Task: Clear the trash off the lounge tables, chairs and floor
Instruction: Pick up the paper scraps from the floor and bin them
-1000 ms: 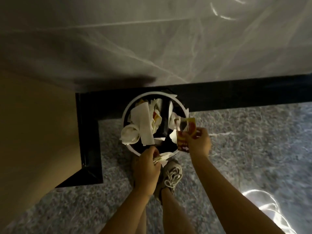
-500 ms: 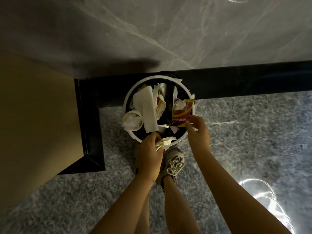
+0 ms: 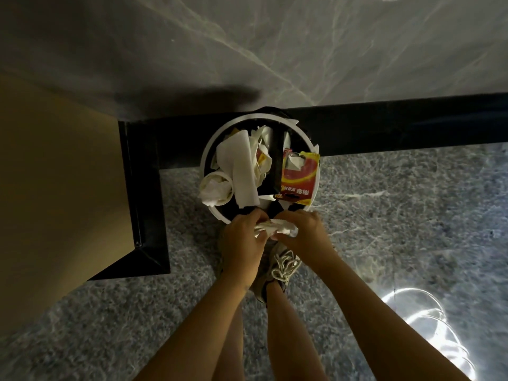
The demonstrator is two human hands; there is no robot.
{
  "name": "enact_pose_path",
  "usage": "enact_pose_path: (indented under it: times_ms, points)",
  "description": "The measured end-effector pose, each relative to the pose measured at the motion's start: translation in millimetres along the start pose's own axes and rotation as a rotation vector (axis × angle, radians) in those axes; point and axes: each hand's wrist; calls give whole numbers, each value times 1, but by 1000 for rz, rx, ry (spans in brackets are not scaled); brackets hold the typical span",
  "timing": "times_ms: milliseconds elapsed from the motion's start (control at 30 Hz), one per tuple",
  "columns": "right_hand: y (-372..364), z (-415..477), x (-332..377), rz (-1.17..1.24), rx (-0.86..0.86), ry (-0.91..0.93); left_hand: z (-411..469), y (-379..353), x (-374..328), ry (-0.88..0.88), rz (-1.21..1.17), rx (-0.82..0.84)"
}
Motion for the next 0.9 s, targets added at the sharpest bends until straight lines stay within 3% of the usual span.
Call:
enact_pose_path:
  times_ms: [167,433,533,700,900]
  points:
    - [4,2,-7,128,45,-109,-3,0,11,-22,-73,28]
    - [2,6,-13,169,160,-407,-5,-5,13,183,-245,-73]
    - [0,9,-22,185,231,-608,-6,-6,18,260,-230,-97]
    - [-5,17,-19,463,221,-931,-8,-13,24,395,-256,-116]
    - [-11,24,-2,853,211,-1069,-3,-15,26,491,-318,-160]
Point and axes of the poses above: each hand's wrist, its own z-axis towards the middle knuckle, its own y-axis out of the back of the hand, x = y × z, and after that the axes turned 11 degrees about -y, right-handed
